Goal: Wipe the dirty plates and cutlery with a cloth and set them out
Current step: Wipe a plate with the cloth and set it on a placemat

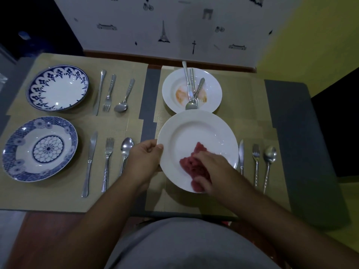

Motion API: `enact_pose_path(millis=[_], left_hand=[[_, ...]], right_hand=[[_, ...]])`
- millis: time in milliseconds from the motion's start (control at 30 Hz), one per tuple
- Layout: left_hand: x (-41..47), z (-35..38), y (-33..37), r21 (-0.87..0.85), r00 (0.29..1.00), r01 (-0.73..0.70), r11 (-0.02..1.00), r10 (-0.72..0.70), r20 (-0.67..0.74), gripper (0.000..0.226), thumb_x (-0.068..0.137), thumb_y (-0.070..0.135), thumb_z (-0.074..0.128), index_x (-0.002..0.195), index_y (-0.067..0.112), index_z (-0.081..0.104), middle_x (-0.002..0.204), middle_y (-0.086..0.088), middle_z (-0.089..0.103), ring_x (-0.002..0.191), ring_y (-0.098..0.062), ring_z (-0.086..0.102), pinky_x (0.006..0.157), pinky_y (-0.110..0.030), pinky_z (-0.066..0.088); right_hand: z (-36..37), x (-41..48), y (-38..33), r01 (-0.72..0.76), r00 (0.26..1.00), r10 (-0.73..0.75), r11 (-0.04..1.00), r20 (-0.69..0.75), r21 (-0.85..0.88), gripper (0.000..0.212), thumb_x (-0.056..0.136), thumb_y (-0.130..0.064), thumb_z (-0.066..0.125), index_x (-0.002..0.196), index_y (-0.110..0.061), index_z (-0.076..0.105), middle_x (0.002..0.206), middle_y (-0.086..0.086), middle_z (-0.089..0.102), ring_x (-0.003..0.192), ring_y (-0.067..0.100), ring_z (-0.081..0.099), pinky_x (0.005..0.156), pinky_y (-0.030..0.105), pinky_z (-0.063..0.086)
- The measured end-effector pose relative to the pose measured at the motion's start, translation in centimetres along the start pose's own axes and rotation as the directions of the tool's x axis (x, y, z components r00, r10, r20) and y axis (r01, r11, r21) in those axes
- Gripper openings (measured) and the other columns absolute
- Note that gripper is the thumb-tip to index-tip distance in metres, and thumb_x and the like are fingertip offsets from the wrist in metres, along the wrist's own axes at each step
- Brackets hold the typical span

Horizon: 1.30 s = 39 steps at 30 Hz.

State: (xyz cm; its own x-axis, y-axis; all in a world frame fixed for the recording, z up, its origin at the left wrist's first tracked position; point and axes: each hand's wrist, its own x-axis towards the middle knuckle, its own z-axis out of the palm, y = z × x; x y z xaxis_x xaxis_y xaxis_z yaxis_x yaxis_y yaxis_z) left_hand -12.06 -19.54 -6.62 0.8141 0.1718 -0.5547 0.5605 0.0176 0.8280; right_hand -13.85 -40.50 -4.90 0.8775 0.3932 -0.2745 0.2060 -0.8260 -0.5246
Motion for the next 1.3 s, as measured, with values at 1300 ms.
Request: enact_pose_path(millis=[1300], left_hand=[[-1.1,-0.5,-2.3,-0.111,0.998,0.065,0.992,-0.063,0.023,0.024,0.103,0.011,0.052,0.115,0.016,0.073,0.097,-0.005,0.079,0.083,-0.019,0.075,0.061,-0.031,0.06]], right_hand=[[-0.2,5.9,-0.5,0.061,0.989,-0.062,0.998,-0.137,-0.012,0.01,0.093,-0.02,0.056,0.103,-0.017,0.058,0.099,-0.003,0.062,0.084,0.011,0.058,0.065,0.018,0.037]])
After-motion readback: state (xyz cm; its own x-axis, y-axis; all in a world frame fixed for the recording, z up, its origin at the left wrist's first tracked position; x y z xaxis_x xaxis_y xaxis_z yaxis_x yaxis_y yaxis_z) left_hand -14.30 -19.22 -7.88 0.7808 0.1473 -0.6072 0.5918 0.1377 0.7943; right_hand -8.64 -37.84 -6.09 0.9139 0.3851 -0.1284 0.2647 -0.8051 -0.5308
